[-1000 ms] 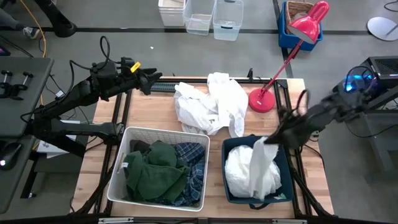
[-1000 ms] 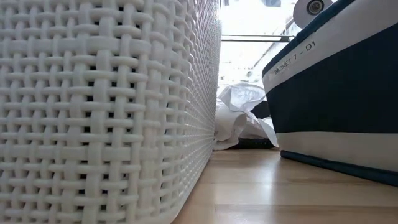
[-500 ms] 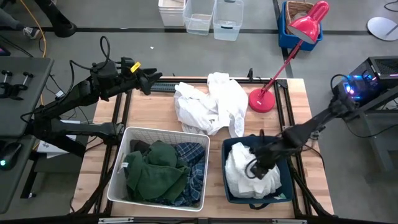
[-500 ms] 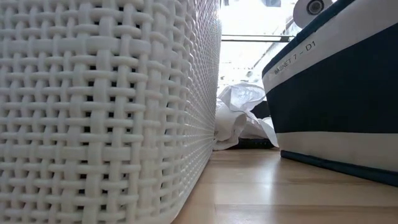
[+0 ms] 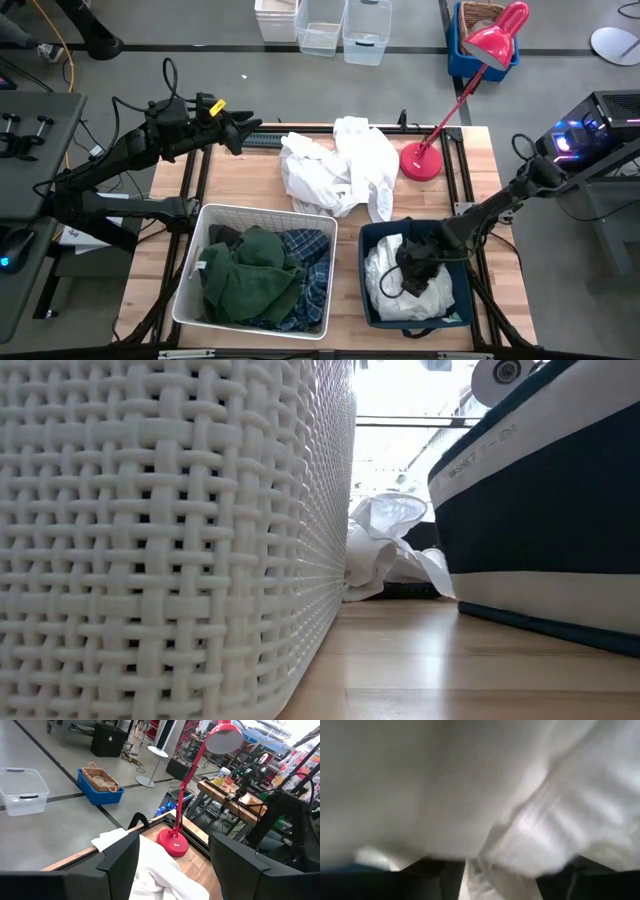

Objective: Sort clothes
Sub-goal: Put the white pants into the blue bin, then put the white polo into the blue bin

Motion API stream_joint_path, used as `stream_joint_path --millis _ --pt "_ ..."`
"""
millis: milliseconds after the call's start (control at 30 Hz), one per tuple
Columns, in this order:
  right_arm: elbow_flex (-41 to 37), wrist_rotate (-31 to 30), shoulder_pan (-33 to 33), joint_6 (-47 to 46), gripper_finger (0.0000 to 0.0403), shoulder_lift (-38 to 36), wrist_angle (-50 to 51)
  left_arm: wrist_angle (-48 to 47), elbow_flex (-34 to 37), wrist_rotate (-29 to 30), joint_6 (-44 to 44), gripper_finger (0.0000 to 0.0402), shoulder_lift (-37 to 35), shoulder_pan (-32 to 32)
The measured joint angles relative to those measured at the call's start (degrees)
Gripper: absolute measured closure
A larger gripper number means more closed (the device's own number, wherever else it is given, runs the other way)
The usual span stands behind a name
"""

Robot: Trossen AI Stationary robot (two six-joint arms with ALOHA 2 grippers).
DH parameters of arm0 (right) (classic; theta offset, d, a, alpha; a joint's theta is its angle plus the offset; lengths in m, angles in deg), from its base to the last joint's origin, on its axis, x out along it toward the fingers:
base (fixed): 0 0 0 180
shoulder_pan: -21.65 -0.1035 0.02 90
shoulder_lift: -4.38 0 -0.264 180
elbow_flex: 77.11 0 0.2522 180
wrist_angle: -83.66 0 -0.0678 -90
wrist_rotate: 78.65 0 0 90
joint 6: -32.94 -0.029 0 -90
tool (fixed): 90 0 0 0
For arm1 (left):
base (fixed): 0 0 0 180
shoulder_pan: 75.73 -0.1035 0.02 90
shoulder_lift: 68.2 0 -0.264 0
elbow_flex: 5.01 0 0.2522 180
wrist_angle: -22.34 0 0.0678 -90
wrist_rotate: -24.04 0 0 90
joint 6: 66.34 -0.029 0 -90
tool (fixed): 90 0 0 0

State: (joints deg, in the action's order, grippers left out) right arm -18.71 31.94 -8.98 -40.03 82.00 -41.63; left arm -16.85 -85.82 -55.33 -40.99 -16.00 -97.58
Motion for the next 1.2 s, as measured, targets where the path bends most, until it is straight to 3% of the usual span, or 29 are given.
stream_joint_path --millis 200,433,500,567,667,733,967,1200 --pt "12.49 -2.98 -1.9 3.36 0.018 -3.17 16.82 0.0 0.0 0.0 0.01 0.0174 0.0 0.01" --pt "25.4 -9.12 -1.59 9.35 0.0178 -3.87 26.72 0.0 0.0 0.0 0.07 0.0174 0.0 0.01" --pt "28.47 -12.88 -0.63 10.22 0.0178 -3.88 29.09 0.0 0.0 0.0 0.08 0.0174 0.0 0.0" --pt "30.68 -21.08 1.81 8.62 0.0178 -3.89 30.35 0.0 -0.01 0.0 0.13 0.0174 0.0 0.01" --pt "31.44 -33.6 9.52 8.67 0.0178 -3.76 29.09 0.01 0.0 0.0 1.0 0.0174 0.0 0.0" --pt "30.31 -36.2 17.47 12.97 0.0178 -2.91 24.85 0.02 0.0 -0.02 1.01 0.0174 0.0 0.02" --pt "26.67 -28.49 43.32 26.11 0.0178 8.29 1.84 0.02 0.0 -0.02 2.94 0.0174 0.0 0.01" --pt "26.58 -27.12 53.58 25.63 0.0178 23.2 -2.93 0.02 0.0 -0.02 2.99 0.0174 0.0 0.02"
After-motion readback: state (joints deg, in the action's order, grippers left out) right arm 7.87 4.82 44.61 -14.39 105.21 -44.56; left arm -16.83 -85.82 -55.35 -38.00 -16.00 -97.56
